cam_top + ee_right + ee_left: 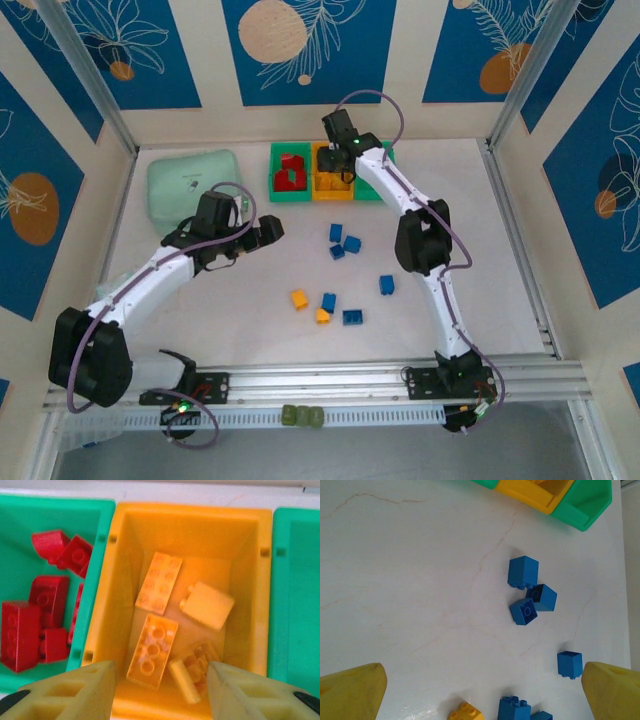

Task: Sort the legos into containers by color
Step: Place the lego in the container, then pick up the lego from the bottom-center of the table.

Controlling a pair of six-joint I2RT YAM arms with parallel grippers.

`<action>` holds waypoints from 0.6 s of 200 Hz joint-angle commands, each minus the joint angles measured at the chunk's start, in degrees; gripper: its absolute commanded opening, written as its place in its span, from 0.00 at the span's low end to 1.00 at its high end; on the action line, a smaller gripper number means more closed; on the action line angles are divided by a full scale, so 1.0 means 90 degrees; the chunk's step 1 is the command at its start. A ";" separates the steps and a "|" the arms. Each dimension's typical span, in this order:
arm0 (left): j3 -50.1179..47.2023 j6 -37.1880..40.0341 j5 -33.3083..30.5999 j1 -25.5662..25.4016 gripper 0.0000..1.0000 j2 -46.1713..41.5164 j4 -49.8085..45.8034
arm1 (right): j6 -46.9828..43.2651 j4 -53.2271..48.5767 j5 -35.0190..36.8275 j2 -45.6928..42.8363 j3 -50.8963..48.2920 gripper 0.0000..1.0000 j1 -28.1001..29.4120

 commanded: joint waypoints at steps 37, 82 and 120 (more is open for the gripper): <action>-0.0201 0.0296 0.0093 0.0025 0.99 -0.0703 -0.0664 | 0.0101 0.0294 -0.0728 -0.2391 -0.2929 0.56 0.0629; -0.0690 0.0339 -0.0252 0.0022 0.99 -0.1582 -0.1438 | 0.0540 0.0001 -0.1383 -0.3505 -0.4604 0.61 0.1213; -0.1354 -0.0045 -0.0480 0.0024 0.99 -0.2483 -0.1691 | 0.0893 -0.0232 -0.1394 -0.3779 -0.5335 0.65 0.2037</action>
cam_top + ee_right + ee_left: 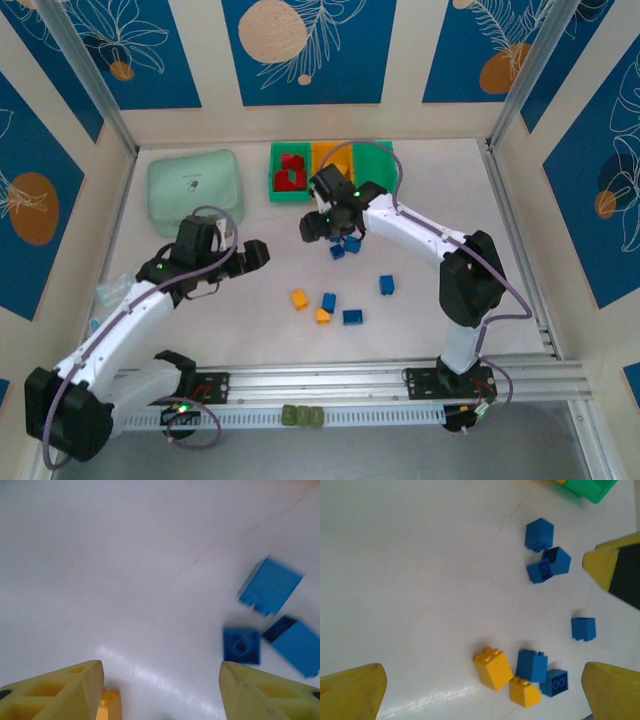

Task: Sort the legos into containers by color
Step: Pick up the lego from the bottom-center of the table.

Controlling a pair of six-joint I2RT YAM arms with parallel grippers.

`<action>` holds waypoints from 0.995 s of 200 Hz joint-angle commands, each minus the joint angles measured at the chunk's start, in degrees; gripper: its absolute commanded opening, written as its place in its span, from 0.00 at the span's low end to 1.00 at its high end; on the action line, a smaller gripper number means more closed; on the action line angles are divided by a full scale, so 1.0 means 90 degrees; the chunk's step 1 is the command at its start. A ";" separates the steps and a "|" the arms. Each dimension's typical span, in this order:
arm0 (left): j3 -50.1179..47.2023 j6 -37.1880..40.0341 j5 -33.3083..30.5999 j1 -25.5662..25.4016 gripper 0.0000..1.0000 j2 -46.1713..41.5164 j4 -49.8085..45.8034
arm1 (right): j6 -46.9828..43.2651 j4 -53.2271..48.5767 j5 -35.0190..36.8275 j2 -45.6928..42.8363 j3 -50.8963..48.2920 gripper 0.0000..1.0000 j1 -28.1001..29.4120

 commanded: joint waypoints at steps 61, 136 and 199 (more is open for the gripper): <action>-0.0992 -0.0649 -0.0462 0.0024 0.99 -0.1413 -0.0747 | 0.1137 -0.0178 -0.0222 0.0200 -0.0819 0.69 0.1422; -0.1164 -0.0854 -0.0735 0.0025 0.99 -0.1652 -0.0839 | 0.1243 0.0045 -0.0351 0.1111 -0.0576 0.63 0.1773; -0.1093 -0.0784 -0.0595 0.0025 0.99 -0.1483 -0.0738 | 0.1180 0.0165 -0.0377 0.1022 -0.0606 0.39 0.1708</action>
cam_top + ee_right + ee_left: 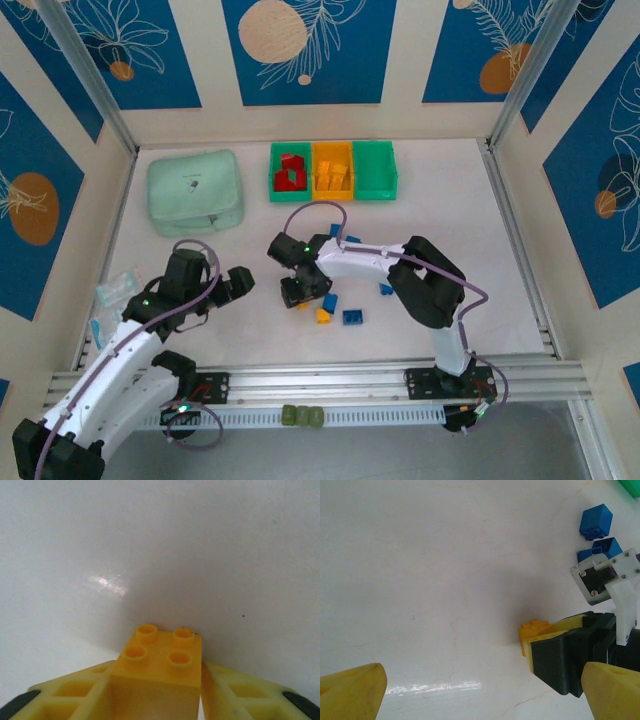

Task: Sort the legos into containers by color
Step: Pick up the lego from the bottom-center of the table, then place the lego in the container.

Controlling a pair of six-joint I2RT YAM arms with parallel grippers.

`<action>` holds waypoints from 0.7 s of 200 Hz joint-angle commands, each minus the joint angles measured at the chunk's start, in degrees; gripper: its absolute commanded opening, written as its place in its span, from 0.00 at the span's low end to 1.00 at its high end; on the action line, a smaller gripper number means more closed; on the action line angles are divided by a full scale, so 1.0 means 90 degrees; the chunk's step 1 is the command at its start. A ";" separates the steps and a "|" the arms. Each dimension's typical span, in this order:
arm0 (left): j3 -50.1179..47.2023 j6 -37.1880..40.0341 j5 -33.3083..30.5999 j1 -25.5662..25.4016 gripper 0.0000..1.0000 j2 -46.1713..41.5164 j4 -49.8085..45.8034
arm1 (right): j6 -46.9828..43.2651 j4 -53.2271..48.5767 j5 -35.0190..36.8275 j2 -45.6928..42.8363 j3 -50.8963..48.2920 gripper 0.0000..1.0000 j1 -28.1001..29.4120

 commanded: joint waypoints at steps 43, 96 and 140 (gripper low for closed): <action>0.0279 0.0319 0.0442 0.0024 0.99 0.0457 0.0316 | -0.0195 0.0040 -0.0066 -0.0719 0.0103 0.32 -0.0356; 0.0731 0.0589 0.0720 0.0018 0.99 0.1277 0.0994 | -0.0642 0.0154 0.0495 -0.0946 0.0647 0.31 -0.1589; 0.1271 0.0686 0.1149 0.0015 0.99 0.2335 0.1563 | -0.0913 0.0638 0.0364 -0.0278 0.1676 0.30 -0.2656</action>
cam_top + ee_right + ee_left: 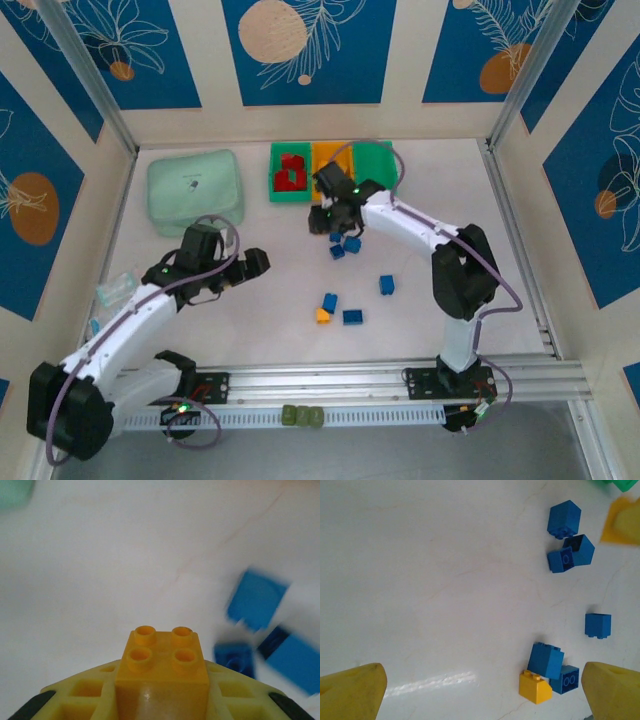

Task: Sort the legos into containers by color
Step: Place the lego in the container, then pick up the lego from the bottom-center of the table.

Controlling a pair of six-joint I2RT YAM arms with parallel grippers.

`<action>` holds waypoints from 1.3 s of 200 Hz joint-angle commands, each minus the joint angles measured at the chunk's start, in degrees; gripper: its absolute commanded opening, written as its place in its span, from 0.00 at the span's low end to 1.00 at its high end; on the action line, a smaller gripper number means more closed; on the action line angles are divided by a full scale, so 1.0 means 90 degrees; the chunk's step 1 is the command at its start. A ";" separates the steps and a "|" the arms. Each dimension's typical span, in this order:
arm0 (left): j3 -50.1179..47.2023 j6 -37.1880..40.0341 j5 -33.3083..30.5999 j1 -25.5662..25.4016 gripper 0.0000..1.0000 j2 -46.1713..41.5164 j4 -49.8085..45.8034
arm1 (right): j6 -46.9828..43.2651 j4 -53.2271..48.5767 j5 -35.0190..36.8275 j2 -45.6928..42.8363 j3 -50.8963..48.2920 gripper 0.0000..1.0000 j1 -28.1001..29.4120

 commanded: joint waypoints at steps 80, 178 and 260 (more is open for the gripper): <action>0.1236 0.0233 0.0561 0.0006 0.99 0.1508 0.1007 | -0.0784 -0.0338 0.0227 0.3166 0.4310 0.50 -0.1271; 0.1098 0.0370 0.0608 -0.0004 0.99 0.1177 0.0647 | -0.0721 -0.0238 -0.0181 0.1139 0.2034 0.64 -0.0800; 0.0098 0.0251 0.0624 -0.0009 0.99 0.0196 0.0233 | -0.0463 -0.0654 -0.0248 -0.0771 -0.0669 0.70 0.0328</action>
